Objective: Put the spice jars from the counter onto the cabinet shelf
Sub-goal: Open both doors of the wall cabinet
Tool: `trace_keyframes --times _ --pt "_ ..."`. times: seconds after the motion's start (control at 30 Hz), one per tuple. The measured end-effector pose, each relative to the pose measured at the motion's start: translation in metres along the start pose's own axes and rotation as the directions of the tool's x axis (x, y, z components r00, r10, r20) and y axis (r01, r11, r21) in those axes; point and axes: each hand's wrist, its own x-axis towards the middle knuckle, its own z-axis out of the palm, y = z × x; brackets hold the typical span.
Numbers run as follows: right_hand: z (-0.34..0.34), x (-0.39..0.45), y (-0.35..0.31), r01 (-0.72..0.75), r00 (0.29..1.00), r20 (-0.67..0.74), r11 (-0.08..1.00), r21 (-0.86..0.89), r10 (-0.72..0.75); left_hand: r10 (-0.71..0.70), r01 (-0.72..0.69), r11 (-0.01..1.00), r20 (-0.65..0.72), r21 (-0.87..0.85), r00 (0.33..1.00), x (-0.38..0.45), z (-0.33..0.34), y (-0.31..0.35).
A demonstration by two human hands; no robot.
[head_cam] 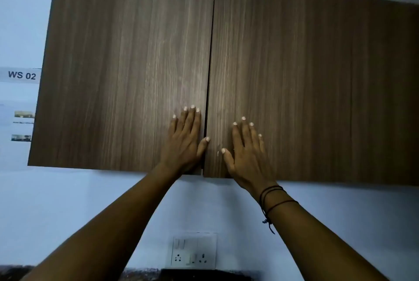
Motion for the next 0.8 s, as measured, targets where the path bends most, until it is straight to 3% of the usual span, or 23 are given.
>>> trace_keyframes --times 0.13,0.33,0.47,0.63,0.8 --pt "0.012 -0.012 0.002 0.004 0.996 0.087 1.000 -0.020 -0.002 -0.012 0.018 0.996 0.077 -0.085 0.997 -0.019 0.016 0.017" --pt "0.028 -0.021 0.004 0.001 0.981 0.193 0.998 -0.062 0.011 -0.052 0.060 0.983 0.049 -0.172 0.997 -0.033 0.030 0.042" --pt "0.031 -0.022 0.002 0.003 0.981 0.192 0.999 -0.047 0.006 -0.135 0.137 0.921 0.032 -0.363 0.990 -0.038 0.034 0.057" --pt "0.029 -0.023 0.002 -0.001 0.984 0.176 1.000 -0.030 0.006 -0.324 0.284 0.640 0.085 -0.714 0.942 -0.035 0.036 0.079" --pt "0.017 -0.020 0.001 0.024 0.994 0.111 0.998 -0.050 -0.019 -0.461 0.329 0.291 0.170 -0.898 0.871 -0.021 0.021 0.085"
